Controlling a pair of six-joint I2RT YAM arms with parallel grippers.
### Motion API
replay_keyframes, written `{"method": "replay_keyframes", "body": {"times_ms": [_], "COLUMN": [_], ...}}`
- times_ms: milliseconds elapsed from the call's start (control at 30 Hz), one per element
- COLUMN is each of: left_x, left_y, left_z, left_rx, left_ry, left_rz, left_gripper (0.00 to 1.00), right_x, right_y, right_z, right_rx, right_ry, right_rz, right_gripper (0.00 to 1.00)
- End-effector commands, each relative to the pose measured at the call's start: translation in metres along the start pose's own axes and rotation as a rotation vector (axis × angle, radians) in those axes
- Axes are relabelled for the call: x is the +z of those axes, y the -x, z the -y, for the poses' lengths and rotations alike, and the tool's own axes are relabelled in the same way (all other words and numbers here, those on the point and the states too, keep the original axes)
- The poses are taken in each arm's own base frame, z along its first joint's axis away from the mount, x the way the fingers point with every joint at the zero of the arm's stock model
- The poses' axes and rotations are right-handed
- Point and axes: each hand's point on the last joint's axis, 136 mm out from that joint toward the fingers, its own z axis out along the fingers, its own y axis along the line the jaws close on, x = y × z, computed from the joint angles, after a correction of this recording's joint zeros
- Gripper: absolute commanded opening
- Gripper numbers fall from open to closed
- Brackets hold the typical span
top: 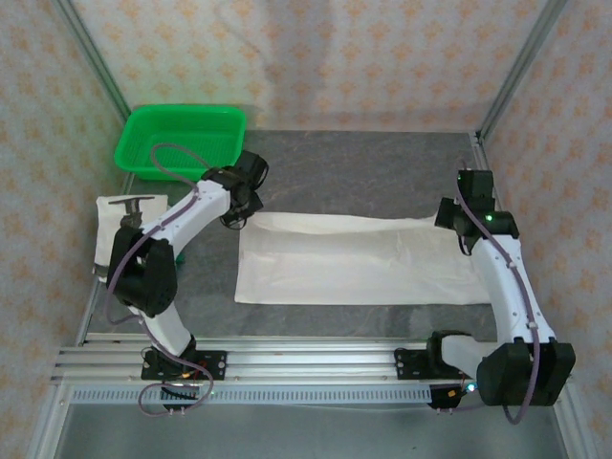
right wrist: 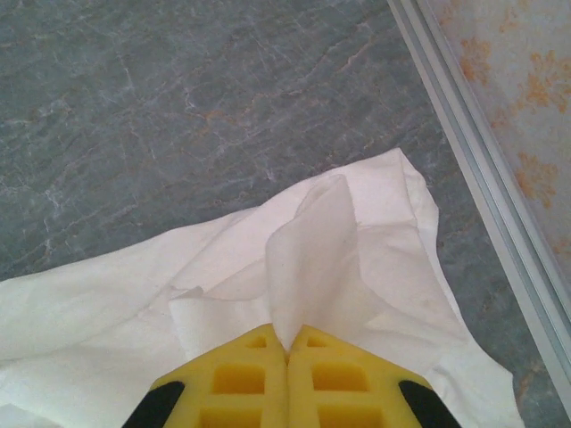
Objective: Fold and stack the t-shirts
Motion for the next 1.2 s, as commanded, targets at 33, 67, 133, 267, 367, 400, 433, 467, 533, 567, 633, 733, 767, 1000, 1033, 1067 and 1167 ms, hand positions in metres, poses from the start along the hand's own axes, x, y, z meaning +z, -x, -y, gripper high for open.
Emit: {"method": "replay_keyframes", "body": {"times_ms": [33, 67, 133, 267, 367, 400, 433, 467, 533, 567, 633, 733, 767, 1000, 1033, 1067, 1167], "left_x": [-0.008, -0.008, -0.008, -0.007, -0.006, -0.005, -0.003, -0.002, 0.001, 0.001, 0.001, 0.002, 0.003, 0.006, 0.007, 0.007, 0.007], "left_y": [-0.006, -0.008, -0.011, -0.018, -0.022, -0.024, -0.026, -0.028, -0.032, -0.034, -0.038, -0.043, -0.046, -0.058, -0.060, -0.061, -0.064], "left_z": [-0.018, -0.019, -0.022, -0.026, -0.029, -0.029, -0.030, -0.030, -0.030, -0.030, -0.032, -0.037, -0.040, -0.049, -0.051, -0.052, -0.053], "left_rx": [-0.006, -0.004, -0.003, -0.006, -0.010, -0.007, -0.005, -0.004, 0.003, 0.006, 0.009, 0.003, 0.003, 0.004, 0.005, 0.004, -0.002], "left_ry": [0.038, 0.041, 0.043, 0.046, 0.042, 0.042, 0.047, 0.049, 0.054, 0.055, 0.059, 0.065, 0.071, 0.085, 0.090, 0.091, 0.085], "left_rz": [0.009, 0.007, -0.001, -0.015, -0.019, -0.024, -0.030, -0.036, -0.046, -0.049, -0.050, -0.058, -0.062, -0.090, -0.093, -0.095, -0.104], "left_gripper": [0.00, 0.00, 0.00, 0.00, 0.00, 0.00, 0.00, 0.00, 0.00, 0.00, 0.00, 0.00, 0.00, 0.00, 0.00, 0.00, 0.00], "right_x": [-0.005, -0.006, -0.007, -0.009, -0.009, -0.008, -0.007, -0.006, -0.004, -0.004, -0.004, -0.006, -0.007, -0.007, -0.006, -0.005, 0.000], "right_y": [-0.017, -0.019, -0.023, -0.034, -0.041, -0.043, -0.044, -0.044, -0.046, -0.046, -0.050, -0.053, -0.054, -0.061, -0.062, -0.063, -0.063], "right_z": [0.011, 0.012, 0.014, 0.019, 0.025, 0.027, 0.029, 0.029, 0.029, 0.029, 0.031, 0.039, 0.041, 0.047, 0.048, 0.050, 0.056], "right_rx": [0.037, 0.043, 0.049, 0.058, 0.065, 0.067, 0.071, 0.073, 0.080, 0.083, 0.087, 0.097, 0.105, 0.120, 0.121, 0.120, 0.125], "right_ry": [-0.051, -0.052, -0.061, -0.081, -0.113, -0.125, -0.133, -0.138, -0.142, -0.142, -0.154, -0.197, -0.210, -0.253, -0.260, -0.274, -0.320], "right_rz": [-0.032, -0.034, -0.040, -0.064, -0.076, -0.076, -0.077, -0.080, -0.090, -0.095, -0.110, -0.122, -0.127, -0.183, -0.191, -0.198, -0.220], "right_gripper": [0.00, 0.00, 0.00, 0.00, 0.00, 0.00, 0.00, 0.00, 0.00, 0.00, 0.00, 0.00, 0.00, 0.00, 0.00, 0.00, 0.02]}}
